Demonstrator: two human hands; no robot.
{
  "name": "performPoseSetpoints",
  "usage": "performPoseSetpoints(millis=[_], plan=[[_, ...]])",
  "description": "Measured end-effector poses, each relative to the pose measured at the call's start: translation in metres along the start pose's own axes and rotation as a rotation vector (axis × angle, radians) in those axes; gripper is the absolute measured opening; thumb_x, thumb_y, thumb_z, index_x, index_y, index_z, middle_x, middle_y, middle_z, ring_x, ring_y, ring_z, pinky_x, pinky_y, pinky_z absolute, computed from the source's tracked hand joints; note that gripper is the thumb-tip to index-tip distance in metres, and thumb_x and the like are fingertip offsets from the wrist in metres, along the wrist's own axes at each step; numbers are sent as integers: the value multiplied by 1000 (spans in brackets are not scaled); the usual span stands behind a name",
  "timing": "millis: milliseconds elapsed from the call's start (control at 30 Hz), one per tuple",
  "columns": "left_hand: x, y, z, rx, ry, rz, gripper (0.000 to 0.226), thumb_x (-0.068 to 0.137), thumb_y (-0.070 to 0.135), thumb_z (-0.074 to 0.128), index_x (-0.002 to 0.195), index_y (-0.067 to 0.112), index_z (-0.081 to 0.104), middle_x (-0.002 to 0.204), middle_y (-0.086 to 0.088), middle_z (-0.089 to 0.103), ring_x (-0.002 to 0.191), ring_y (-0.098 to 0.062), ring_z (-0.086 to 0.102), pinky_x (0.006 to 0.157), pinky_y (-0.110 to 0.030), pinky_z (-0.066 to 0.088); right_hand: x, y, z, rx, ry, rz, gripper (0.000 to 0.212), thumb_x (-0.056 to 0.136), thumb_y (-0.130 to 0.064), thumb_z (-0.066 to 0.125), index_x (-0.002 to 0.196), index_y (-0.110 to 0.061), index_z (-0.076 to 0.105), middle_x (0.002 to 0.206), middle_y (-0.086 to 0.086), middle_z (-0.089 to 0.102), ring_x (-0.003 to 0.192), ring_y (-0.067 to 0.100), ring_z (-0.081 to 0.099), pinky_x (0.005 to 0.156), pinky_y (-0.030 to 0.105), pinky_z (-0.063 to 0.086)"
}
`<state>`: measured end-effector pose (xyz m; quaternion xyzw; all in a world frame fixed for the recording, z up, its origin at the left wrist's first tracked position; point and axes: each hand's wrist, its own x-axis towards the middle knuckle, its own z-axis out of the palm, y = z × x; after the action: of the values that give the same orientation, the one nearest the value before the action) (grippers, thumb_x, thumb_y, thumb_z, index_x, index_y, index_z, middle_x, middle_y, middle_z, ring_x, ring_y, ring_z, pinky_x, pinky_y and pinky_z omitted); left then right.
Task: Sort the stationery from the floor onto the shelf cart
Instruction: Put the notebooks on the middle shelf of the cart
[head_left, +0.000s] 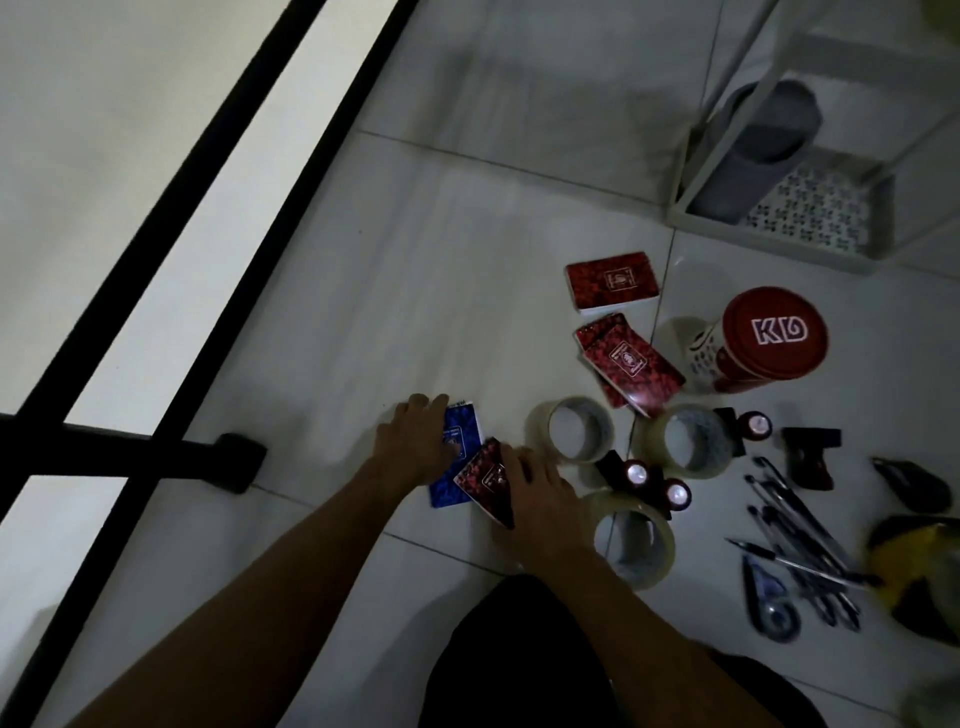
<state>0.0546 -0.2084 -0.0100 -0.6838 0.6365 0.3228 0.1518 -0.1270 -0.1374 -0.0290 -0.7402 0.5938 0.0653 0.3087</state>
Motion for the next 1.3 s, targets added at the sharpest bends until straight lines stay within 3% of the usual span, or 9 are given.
performPoseSetpoints(millis=[167, 433, 567, 733, 867, 967, 1067, 1167, 1300], plan=[[6, -2, 7, -35, 24, -57, 81, 84, 42, 69, 144, 9, 26, 139, -18, 33, 125, -33, 40, 98, -45, 45, 5, 2, 9, -50, 50, 20, 81, 88, -39, 61, 151, -19, 15, 146, 7, 34, 130, 25, 38, 100, 41, 43], [12, 3, 20, -587, 142, -369, 75, 72, 26, 84, 122, -5, 37, 111, -18, 56, 102, -31, 59, 82, -42, 54, 10, 2, 1, 71, 67, 42, 85, 86, -37, 65, 151, -20, 13, 142, 10, 34, 131, 27, 33, 102, 44, 40], [12, 0, 19, -686, 92, -292, 30, 78, 22, 78, 99, 4, 66, 94, -13, 68, 89, -25, 65, 71, -35, 51, -2, 1, -8, 125, 157, 7, 86, 79, -45, 66, 148, -23, 19, 138, 7, 39, 126, 25, 39, 98, 41, 43], [3, 12, -12, -887, 58, -209, 33, 93, 22, 61, 115, 1, 49, 114, -20, 60, 102, -31, 60, 88, -44, 52, -14, 7, -46, 154, 300, -53, 97, 66, -48, 70, 146, -26, 21, 130, 8, 47, 115, 25, 48, 90, 35, 48], [-10, 44, -63, -734, 226, 16, 33, 95, 32, 57, 112, 5, 48, 102, -14, 61, 86, -25, 59, 69, -33, 50, -18, 21, -97, 197, 431, -22, 100, 66, -52, 70, 150, -26, 22, 130, 7, 37, 107, 21, 50, 80, 27, 45], [-22, 82, -109, -684, 361, 201, 31, 97, 37, 50, 117, 13, 53, 99, -6, 64, 79, -16, 60, 61, -22, 46, -24, 40, -140, 188, 532, 14, 100, 67, -60, 65, 150, -32, 15, 135, 6, 28, 119, 23, 38, 97, 38, 43], [-29, 125, -146, -653, 391, 303, 35, 100, 38, 41, 127, 16, 49, 106, -6, 66, 90, -23, 64, 80, -34, 53, -26, 64, -182, 214, 613, 52, 98, 71, -64, 64, 149, -36, 13, 138, 3, 26, 124, 21, 32, 104, 44, 40], [-43, 179, -182, -645, 370, 328, 38, 101, 42, 35, 131, 20, 45, 113, -8, 65, 95, -25, 64, 88, -41, 52, -39, 86, -235, 253, 711, 83, 93, 71, -63, 65, 148, -37, 20, 136, 2, 32, 123, 20, 36, 98, 36, 42], [-79, 263, -247, -686, 358, 398, 64, 71, 69, 64, 117, 28, 46, 105, 6, 64, 91, -16, 64, 86, -39, 54, -70, 110, -324, 237, 822, 89, 84, 67, -55, 58, 144, -38, 28, 135, 5, 36, 122, 20, 36, 93, 29, 42]])
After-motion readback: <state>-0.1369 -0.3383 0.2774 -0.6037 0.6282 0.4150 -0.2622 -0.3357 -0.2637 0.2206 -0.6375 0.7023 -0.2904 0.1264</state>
